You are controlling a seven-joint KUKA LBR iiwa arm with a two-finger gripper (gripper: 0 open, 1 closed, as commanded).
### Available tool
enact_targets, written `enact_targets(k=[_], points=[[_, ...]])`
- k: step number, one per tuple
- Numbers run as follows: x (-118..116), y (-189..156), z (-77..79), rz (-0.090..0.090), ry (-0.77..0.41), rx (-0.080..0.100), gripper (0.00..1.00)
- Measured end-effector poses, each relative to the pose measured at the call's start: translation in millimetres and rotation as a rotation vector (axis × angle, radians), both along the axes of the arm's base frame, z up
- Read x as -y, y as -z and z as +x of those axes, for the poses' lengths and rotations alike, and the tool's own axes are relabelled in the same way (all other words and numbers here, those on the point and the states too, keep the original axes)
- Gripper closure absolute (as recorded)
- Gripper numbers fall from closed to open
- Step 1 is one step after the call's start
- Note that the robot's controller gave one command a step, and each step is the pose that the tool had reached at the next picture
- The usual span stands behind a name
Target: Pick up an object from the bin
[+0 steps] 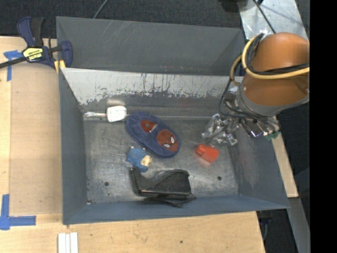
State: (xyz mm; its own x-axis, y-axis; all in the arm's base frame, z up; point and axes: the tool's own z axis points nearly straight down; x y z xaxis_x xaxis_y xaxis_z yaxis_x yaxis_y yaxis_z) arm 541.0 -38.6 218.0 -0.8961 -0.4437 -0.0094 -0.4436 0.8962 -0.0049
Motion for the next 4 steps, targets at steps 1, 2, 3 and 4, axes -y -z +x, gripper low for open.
enact_targets(k=[1, 2, 3, 4], points=[[0, 3, -1.1, 0.001, 0.001, -0.006, 0.0], [0, 3, -1.2, 0.001, 0.001, -0.006, 1.0], [0, 3, -1.2, 0.001, 0.002, -0.006, 0.0], [-31, 128, 52.4, -0.001, -0.178, -0.004, 0.0]])
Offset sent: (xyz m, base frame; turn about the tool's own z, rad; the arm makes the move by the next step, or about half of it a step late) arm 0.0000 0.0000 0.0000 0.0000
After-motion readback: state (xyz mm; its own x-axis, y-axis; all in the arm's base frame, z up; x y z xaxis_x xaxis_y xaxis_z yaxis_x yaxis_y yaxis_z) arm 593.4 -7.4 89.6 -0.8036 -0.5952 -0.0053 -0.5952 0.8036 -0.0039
